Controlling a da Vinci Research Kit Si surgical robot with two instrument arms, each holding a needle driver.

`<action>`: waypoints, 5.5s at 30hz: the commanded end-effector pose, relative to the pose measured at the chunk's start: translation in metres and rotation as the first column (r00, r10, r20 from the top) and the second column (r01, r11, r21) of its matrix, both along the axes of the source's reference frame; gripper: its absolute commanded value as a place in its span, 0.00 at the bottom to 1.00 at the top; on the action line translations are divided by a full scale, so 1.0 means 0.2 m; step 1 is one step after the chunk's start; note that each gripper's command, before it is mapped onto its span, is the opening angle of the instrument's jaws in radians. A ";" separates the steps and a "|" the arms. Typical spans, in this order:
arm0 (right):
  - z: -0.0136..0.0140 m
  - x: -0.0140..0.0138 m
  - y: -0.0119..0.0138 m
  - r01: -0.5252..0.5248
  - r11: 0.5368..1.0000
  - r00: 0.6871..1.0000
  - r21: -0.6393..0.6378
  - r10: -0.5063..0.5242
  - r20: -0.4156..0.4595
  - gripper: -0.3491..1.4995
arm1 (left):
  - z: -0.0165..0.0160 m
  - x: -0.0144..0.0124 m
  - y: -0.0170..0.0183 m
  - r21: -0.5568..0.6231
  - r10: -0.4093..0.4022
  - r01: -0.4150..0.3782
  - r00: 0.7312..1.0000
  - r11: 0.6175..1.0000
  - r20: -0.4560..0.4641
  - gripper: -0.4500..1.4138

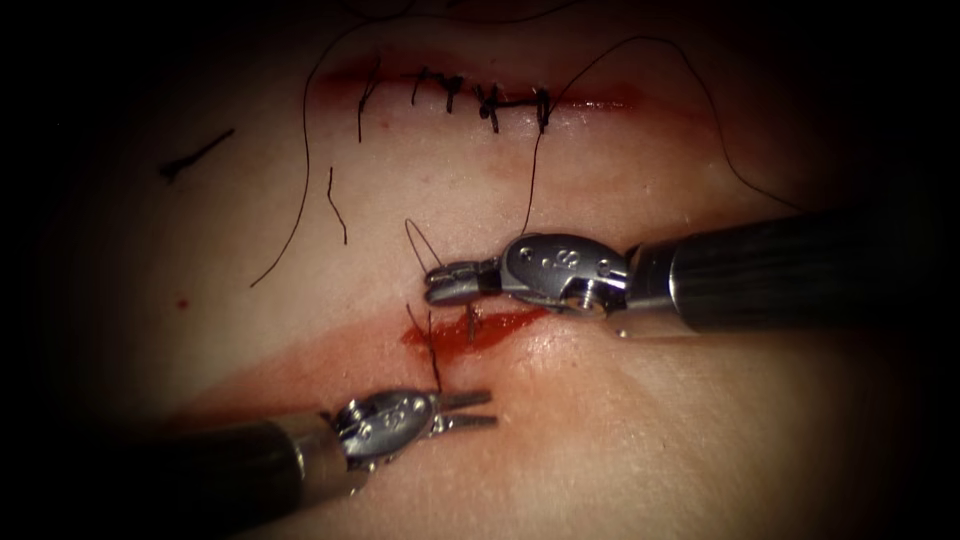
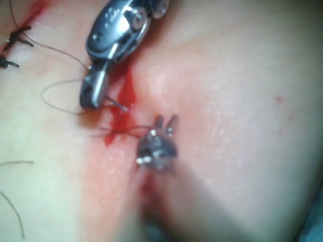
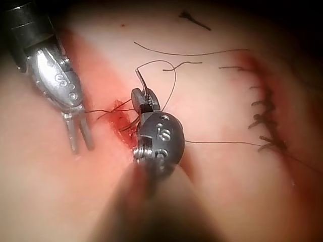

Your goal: Wound Closure

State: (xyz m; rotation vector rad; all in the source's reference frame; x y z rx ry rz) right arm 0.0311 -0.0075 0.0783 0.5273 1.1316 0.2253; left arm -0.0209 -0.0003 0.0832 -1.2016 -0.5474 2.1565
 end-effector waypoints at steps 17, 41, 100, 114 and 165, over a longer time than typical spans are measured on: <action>0.009 -0.001 0.012 0.132 0.967 0.988 -0.216 -0.145 -0.046 0.00 | 0.002 0.000 -0.008 0.005 0.009 -0.009 1.000 1.000 0.001 0.35; 0.011 0.001 0.004 0.069 0.983 0.980 0.167 -0.036 -0.194 0.00 | 0.003 0.001 -0.009 0.004 0.013 -0.013 1.000 1.000 -0.001 0.35; 0.011 0.004 -0.029 -0.113 0.535 0.993 0.837 0.079 0.084 0.00 | 0.006 0.003 -0.007 0.003 0.020 -0.020 1.000 1.000 0.000 0.35; 0.002 -0.001 -0.010 -0.188 0.581 0.979 0.792 0.171 0.107 0.49 | 0.006 0.003 -0.007 0.003 0.020 -0.020 1.000 1.000 0.000 0.35; -0.005 -0.009 0.003 -0.233 0.897 0.972 0.376 0.209 0.103 0.75 | -0.006 0.009 -0.010 -0.276 0.110 -0.099 0.994 0.956 0.025 0.54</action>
